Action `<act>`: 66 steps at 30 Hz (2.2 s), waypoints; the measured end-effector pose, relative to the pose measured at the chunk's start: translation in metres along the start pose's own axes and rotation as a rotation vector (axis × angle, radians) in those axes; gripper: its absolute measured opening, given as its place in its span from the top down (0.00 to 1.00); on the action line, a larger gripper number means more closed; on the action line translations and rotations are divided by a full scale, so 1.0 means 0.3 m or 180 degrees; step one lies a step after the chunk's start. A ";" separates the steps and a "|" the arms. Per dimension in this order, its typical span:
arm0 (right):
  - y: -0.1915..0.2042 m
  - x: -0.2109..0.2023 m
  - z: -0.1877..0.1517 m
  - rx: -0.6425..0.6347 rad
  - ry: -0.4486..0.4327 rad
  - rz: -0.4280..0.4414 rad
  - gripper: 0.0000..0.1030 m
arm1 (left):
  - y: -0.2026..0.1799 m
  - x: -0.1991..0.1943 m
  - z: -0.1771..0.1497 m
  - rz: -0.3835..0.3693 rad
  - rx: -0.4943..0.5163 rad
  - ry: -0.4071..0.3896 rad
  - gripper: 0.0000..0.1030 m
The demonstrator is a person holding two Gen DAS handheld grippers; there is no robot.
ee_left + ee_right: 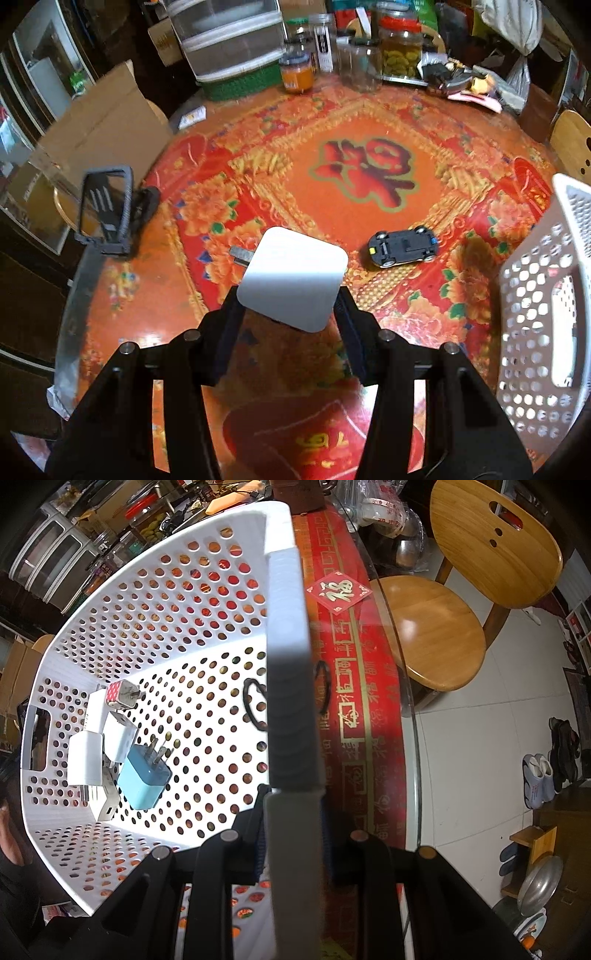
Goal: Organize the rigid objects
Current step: 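Carry the white square charger into the basket and open the left tool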
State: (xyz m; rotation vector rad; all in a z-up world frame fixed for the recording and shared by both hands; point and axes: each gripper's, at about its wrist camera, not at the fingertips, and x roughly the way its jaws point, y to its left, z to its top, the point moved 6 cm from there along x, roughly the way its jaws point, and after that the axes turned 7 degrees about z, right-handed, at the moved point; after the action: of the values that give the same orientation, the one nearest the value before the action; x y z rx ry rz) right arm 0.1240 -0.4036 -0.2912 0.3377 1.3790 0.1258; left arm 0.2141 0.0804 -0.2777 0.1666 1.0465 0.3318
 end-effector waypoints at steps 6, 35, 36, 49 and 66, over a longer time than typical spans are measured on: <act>0.001 0.000 0.002 -0.0013 0.0002 0.0014 0.78 | 0.002 -0.182 0.037 0.0073 0.0070 -0.0266 0.54; 0.002 -0.003 0.001 -0.0019 -0.0025 0.0073 0.76 | -0.676 -0.596 0.001 -0.0548 0.1211 -0.0607 0.58; 0.002 -0.003 0.001 -0.0020 -0.0023 0.0073 0.76 | -0.702 -0.580 -0.008 -0.0585 0.1266 -0.0571 0.58; 0.000 -0.003 0.000 -0.0014 -0.0018 0.0081 0.76 | -0.828 -0.452 -0.121 -0.0775 0.1605 -0.0232 0.58; -0.001 -0.002 0.000 -0.0005 -0.0010 0.0065 0.76 | -0.665 -0.586 -0.067 -0.0926 0.1313 -0.0753 0.06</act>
State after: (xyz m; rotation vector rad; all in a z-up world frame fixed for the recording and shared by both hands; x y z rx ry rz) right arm 0.1238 -0.4041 -0.2906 0.3506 1.3725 0.1433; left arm 0.1541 -0.1681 -0.2017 0.4084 0.8788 -0.1686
